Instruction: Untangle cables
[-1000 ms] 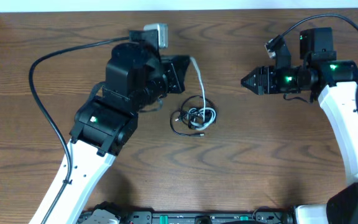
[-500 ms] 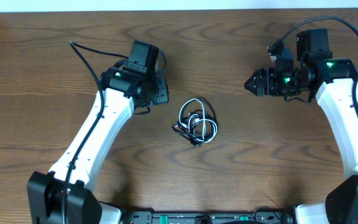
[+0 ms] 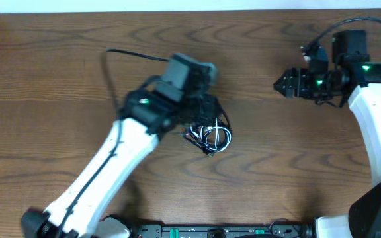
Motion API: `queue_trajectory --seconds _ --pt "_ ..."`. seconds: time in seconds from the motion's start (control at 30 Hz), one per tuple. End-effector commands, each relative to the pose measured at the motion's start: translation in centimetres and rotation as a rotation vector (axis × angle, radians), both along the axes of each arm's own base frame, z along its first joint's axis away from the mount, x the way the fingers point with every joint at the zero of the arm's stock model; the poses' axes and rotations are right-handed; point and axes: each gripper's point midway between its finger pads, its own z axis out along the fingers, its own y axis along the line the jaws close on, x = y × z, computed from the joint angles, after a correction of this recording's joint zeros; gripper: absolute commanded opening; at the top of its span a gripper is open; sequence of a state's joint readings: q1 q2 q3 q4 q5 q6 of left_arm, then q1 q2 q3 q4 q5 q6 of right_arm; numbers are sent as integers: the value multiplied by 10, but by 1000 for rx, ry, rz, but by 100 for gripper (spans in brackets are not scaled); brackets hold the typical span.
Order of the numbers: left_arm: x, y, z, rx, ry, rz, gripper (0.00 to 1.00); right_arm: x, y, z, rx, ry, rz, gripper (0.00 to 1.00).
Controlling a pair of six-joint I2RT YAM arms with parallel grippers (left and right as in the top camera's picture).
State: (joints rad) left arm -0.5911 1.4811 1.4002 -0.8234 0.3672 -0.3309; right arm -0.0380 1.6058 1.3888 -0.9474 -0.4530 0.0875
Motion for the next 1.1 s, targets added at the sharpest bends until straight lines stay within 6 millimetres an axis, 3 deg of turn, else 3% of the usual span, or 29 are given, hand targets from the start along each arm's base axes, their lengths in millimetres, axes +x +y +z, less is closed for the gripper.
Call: queue_trajectory --seconds 0.0,0.1,0.2,0.43,0.67,1.07 --pt "-22 -32 -49 71 108 -124 33 3 -14 5 9 -6 -39 75" --pt "-33 -52 -88 134 174 -180 32 3 -18 5 9 -1 -49 75" --pt "-40 -59 -117 186 232 -205 31 3 -18 5 9 -2 -49 75" --pt "-25 -39 -167 377 228 -149 29 3 -18 5 9 -2 -48 75" --pt "-14 -25 -202 497 220 -111 29 3 -18 5 9 -2 -48 75" --pt "-13 -25 -220 488 222 -89 29 3 -18 5 9 -1 -48 76"
